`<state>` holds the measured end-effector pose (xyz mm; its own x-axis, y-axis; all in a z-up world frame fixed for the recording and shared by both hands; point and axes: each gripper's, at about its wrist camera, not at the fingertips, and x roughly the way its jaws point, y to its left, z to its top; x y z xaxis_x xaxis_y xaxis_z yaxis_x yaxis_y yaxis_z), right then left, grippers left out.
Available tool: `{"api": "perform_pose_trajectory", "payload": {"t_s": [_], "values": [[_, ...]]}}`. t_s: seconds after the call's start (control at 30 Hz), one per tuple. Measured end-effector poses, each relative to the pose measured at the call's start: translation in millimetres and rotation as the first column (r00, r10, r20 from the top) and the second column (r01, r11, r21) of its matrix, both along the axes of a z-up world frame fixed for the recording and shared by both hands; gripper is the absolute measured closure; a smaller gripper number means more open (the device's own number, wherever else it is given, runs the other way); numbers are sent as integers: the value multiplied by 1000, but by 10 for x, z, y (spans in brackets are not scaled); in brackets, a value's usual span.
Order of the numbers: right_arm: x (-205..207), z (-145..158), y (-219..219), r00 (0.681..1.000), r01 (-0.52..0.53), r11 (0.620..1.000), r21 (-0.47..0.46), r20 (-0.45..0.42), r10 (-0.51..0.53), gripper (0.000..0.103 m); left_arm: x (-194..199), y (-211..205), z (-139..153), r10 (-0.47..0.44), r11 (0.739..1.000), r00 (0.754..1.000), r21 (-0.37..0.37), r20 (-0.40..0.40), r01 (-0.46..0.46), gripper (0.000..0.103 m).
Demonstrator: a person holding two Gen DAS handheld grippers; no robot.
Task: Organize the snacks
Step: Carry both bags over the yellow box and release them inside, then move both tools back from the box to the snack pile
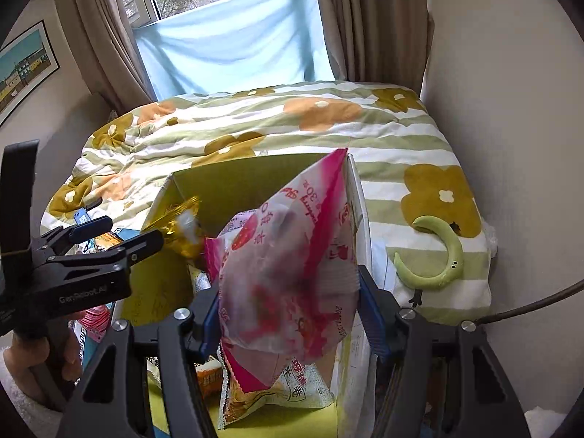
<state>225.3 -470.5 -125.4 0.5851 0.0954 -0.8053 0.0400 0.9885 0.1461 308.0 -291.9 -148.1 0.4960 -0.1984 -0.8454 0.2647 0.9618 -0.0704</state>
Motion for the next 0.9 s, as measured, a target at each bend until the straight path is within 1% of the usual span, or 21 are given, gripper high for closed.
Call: {"api": "perform_pose_trajectory", "payload": {"t_s": [0.13, 0.2, 0.33, 0.47, 0.53, 0.57, 0.6, 0.63, 0.77, 0.9], "values": [[32, -71, -20, 1000, 10, 1000, 24, -23, -9, 44, -188, 252, 39, 20, 1000, 1000, -16, -17, -20, 8], [41, -58, -16, 1000, 15, 1000, 18, -27, -14, 43, -259, 348, 75, 42, 999, 999, -7, -9, -42, 8], [127, -16, -38, 1000, 6, 1000, 3, -24, -6, 42, -324, 506, 157, 79, 996, 997, -27, 4, -79, 8], [238, -40, -55, 1000, 14, 1000, -24, -25, -14, 41, -367, 604, 223, 111, 993, 994, -38, 20, -110, 8], [257, -67, -50, 1000, 26, 999, -24, -10, -27, 32, -400, 636, 232, 123, 992, 992, -45, 18, -122, 8], [254, -81, -56, 1000, 31, 999, -19, 1, -31, 15, -422, 645, 229, 127, 991, 992, -43, 19, -126, 8], [233, -90, -55, 999, 35, 999, -13, 11, -35, 3, -451, 658, 222, 131, 991, 991, -40, 20, -130, 8], [196, -89, -48, 999, 37, 999, -9, 25, -37, 1, -475, 665, 209, 134, 990, 991, -36, 19, -133, 8], [40, -115, -20, 998, 26, 1000, -4, 66, -26, 1, -585, 702, 159, 146, 989, 989, -28, 14, -145, 8], [-42, -140, -26, 999, 9, 999, 32, 45, -11, 1, -689, 744, 180, 157, 987, 987, -31, 20, -156, 8]]}}
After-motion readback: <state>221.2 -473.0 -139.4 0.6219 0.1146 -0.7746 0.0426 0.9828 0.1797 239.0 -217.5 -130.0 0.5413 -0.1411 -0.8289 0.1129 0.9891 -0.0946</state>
